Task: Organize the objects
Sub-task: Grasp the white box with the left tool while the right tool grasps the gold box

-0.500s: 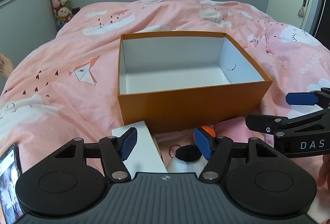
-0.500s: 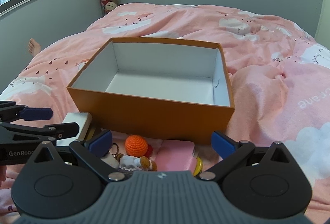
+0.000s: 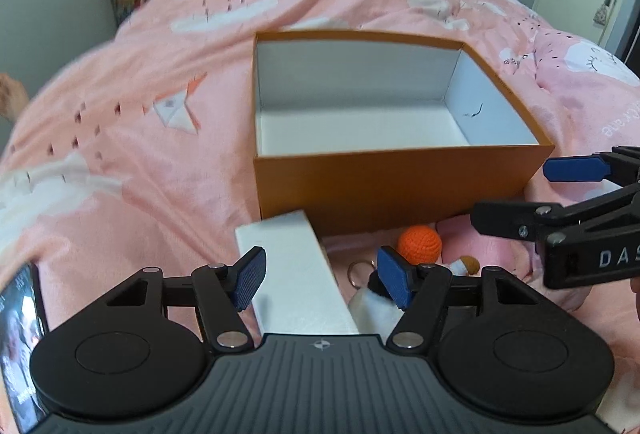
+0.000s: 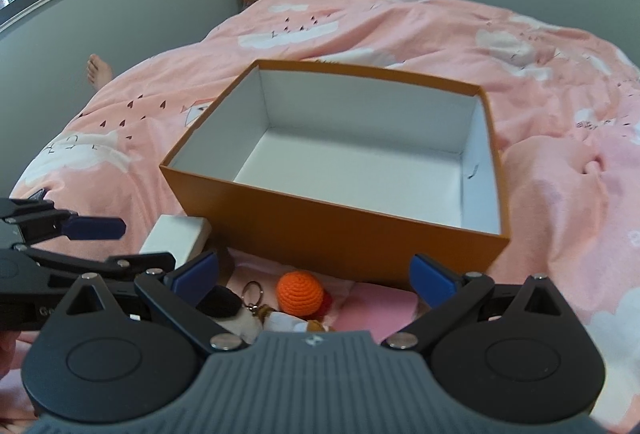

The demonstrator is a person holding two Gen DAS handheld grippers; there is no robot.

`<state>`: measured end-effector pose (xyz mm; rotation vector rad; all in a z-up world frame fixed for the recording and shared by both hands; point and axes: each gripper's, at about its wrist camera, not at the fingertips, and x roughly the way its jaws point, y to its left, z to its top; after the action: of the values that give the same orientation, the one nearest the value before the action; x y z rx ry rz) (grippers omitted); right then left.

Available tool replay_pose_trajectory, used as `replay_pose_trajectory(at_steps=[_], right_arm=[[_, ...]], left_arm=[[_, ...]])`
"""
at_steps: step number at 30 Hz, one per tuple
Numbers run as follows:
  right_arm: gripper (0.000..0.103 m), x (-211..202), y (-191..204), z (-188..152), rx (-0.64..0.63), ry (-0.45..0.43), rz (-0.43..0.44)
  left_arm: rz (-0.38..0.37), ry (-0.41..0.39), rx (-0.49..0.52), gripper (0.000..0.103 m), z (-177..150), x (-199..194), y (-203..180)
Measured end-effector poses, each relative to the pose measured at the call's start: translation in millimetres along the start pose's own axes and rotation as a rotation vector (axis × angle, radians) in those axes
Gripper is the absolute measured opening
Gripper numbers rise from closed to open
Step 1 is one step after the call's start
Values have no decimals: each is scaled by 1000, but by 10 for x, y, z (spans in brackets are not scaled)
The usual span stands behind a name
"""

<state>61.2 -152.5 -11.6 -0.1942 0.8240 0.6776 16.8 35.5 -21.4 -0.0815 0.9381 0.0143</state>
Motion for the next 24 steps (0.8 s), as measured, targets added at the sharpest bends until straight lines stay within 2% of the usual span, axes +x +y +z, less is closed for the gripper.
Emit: replay_pose_trajectory(at_steps=[2,6,13,19,20,24], right_arm=[[97,54,1,47,-2,17,17],[76,182,35,107,-36,53,28],[66,462,95,147,-83,114,70],[61,652,101,166,-83,159,113],[60,678,97,168,-80,167,122],[58,766,74,180,-46,201,166]], left_arm=[[-29,44,-46,76,23,56,119],[-46,141,-112,80,46,207,309],[-84,286,-236,82,33,519,441],[-61,348,-227,80,34,701,398],[-63,349,-220,77,39,711,399],[-70,336,-206,75,41,638,410]])
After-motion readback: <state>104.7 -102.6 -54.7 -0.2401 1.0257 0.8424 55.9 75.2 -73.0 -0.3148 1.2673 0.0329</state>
